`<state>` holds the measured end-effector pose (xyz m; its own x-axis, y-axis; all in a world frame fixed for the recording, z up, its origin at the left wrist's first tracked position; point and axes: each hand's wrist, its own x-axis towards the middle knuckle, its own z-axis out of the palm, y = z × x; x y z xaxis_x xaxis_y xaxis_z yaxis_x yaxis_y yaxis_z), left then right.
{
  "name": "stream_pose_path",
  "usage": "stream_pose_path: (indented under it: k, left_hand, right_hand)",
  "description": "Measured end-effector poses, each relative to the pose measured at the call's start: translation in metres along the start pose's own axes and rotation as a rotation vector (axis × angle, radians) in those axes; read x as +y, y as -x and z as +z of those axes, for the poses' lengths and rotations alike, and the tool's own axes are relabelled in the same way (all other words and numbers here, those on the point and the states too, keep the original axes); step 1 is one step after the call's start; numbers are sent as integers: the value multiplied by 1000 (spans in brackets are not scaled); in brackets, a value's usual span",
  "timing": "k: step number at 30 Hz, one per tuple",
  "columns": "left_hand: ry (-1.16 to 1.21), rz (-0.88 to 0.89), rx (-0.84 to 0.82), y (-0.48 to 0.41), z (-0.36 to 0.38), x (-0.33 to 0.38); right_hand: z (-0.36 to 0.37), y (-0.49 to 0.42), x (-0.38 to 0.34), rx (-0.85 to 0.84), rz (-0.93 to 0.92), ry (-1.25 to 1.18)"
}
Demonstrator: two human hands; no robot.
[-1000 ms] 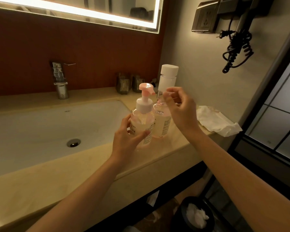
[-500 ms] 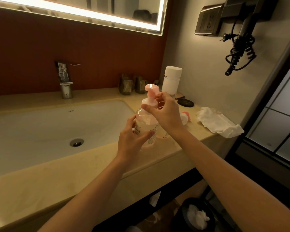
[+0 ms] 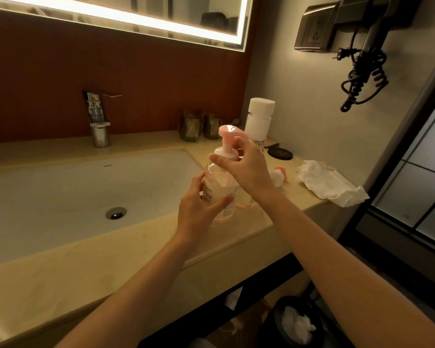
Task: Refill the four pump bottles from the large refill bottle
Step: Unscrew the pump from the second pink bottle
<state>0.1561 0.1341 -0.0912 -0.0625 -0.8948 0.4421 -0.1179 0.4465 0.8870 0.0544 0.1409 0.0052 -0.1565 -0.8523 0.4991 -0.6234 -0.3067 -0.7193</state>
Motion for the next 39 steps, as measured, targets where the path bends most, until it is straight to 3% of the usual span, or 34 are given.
stream_pose_path:
  k: [7, 15, 20, 30, 39]
  left_hand:
    - [29, -4, -6, 1, -1, 1]
    - [7, 6, -9, 0, 0, -1]
    - [30, -3, -17, 0, 0, -3]
    - [12, 4, -16, 0, 0, -3]
    - [10, 4, -8, -1, 0, -3]
  right_hand:
    - [-4, 3, -1, -82, 2, -38]
    - [1, 0, 1, 61, -8, 47]
    - [-1, 5, -2, -20, 17, -65]
    - [5, 0, -4, 106, 20, 24]
    - [4, 2, -8, 26, 81, -68]
